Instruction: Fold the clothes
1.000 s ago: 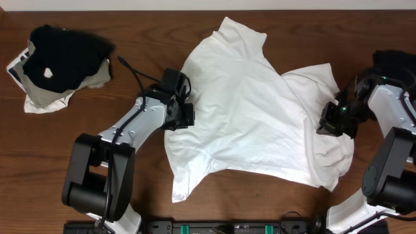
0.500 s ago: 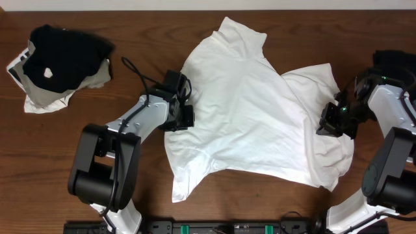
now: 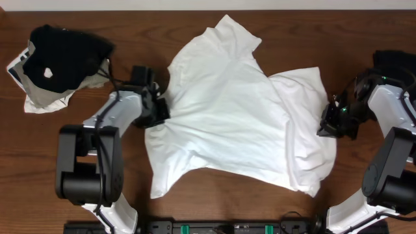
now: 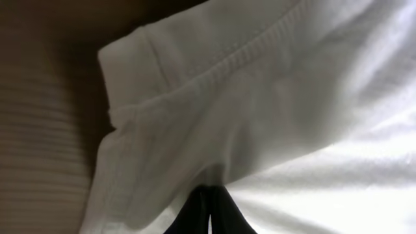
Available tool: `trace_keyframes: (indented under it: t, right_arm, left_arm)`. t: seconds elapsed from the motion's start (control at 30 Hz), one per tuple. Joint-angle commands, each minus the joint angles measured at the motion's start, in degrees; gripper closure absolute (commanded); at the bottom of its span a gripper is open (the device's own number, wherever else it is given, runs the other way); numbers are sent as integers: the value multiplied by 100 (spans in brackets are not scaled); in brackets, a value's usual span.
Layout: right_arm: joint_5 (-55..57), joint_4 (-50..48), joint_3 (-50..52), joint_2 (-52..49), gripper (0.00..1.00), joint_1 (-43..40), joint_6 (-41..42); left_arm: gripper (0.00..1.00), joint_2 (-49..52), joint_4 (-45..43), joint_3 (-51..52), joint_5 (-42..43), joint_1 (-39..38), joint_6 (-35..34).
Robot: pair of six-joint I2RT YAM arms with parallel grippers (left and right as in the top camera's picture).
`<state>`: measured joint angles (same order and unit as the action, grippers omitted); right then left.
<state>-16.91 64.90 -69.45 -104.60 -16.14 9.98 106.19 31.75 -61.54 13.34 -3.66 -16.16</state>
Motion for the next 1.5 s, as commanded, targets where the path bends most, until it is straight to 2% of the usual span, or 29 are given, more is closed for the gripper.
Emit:
trace_keyframes:
  t: [0.0, 0.3, 0.43, 0.57, 0.8, 0.93, 1.07, 1.37, 1.47]
  right_arm:
    - [83, 2, -111, 173, 93, 39, -87]
    - [101, 4, -116, 302, 89, 42, -144]
    - [-258, -83, -116, 302, 87, 48, -361]
    - [-313, -153, -116, 302, 84, 48, -407]
    - [-1329, -850, -116, 302, 71, 282, -634]
    - [-1333, -1394, -116, 299, 72, 793, -494]
    - [-752, -1851, -166, 299, 77, 1436, -103]
    - [1128, -2684, -363, 245, 76, 2527, 90]
    - [1198, -3021, -365, 111, 84, 2664, 90]
  left_arm:
    - [94, 131, 76, -20, -254, 238, 120]
    - [94, 131, 249, -20, -647, 787, 111]
    - [94, 129, 341, -20, -658, 1060, 83]
    - [94, 129, 369, -20, -656, 1390, -269]
    - [94, 129, 422, -20, -651, 1690, -352]
    - [94, 129, 417, -20, -649, 1683, -341]
    - [94, 129, 420, -20, -649, 1683, -339]
    - [94, 129, 422, -20, -632, 1683, -341]
    - [94, 129, 424, -20, -632, 1683, -341]
